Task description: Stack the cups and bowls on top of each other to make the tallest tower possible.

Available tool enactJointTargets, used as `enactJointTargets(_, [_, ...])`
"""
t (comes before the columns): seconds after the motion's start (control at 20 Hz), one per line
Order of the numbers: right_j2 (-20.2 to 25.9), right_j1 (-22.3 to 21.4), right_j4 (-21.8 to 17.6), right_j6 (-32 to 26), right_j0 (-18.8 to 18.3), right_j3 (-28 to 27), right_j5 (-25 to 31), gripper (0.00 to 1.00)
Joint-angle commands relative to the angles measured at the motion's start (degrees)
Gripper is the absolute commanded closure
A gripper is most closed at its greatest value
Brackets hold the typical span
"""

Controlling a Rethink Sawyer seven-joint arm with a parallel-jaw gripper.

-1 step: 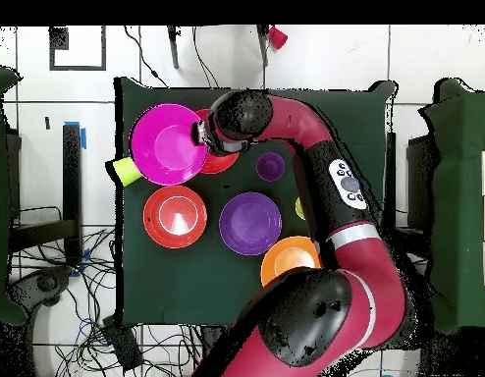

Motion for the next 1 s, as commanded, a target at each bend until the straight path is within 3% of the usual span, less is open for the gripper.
enactJointTargets(0.05, [2.24, -2.39, -0.01, -14.35, -0.89, -0.47, 7.86, 1.00])
enactJointTargets(0.55, [3.33, -2.53, 0.06, -14.57, -0.79, -2.85, 10.27, 1.00])
enactJointTargets(1.0, [4.27, -0.08, 0.05, -16.15, -0.55, -7.28, 14.14, 1.00])
